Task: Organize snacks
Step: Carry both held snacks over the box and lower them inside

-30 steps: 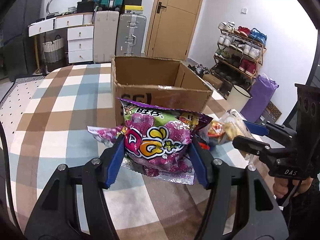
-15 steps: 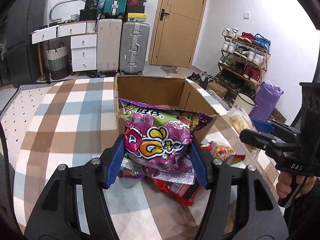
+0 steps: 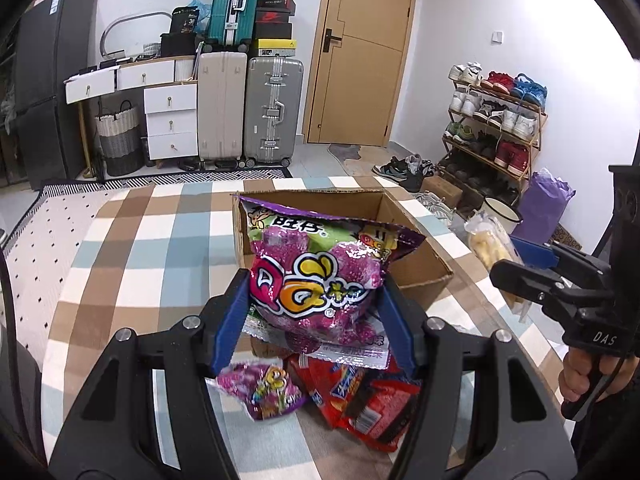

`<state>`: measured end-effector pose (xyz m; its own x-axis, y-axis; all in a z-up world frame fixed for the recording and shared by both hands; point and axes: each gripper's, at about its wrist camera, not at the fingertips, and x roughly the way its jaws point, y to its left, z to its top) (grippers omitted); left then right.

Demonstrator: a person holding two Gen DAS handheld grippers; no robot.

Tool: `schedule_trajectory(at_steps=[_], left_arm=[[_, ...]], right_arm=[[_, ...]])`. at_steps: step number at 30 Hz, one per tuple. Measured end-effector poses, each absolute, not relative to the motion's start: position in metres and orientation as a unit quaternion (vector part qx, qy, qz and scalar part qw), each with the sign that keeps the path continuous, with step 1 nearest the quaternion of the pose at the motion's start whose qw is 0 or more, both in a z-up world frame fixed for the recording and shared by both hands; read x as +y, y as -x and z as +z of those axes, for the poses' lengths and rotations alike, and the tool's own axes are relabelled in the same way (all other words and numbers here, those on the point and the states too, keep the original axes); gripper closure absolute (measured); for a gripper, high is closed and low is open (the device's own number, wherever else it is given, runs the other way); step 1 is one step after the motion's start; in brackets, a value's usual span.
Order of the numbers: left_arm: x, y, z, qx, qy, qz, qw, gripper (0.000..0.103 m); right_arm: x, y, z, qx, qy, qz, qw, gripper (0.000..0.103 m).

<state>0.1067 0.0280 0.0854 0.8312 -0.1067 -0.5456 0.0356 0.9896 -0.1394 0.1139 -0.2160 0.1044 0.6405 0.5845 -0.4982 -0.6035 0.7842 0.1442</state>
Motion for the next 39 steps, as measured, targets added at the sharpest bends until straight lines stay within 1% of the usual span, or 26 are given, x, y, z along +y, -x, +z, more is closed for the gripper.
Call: schedule_trajectory(at_steps=[9, 27, 39], left_arm=[[0.026, -0.143, 0.080, 0.298, 0.059, -0.038, 0.952, 0.043], [0.022, -0.195, 0.060, 0.309, 0.049, -0.023, 0.949, 0.043], [0.026, -0.220, 0.032, 0.334, 0.043, -0.014, 0.942, 0.043]], right_arm=[[-0.203, -0.133, 0.105, 0.268, 0.017, 0.331, 0.905, 0.046], [-0.186, -0.183, 0.088, 0.299, 0.000, 0.331, 0.895, 0.046], [-0.167, -0.209, 0.068, 0.321, 0.013, 0.329, 0.888, 0.046]])
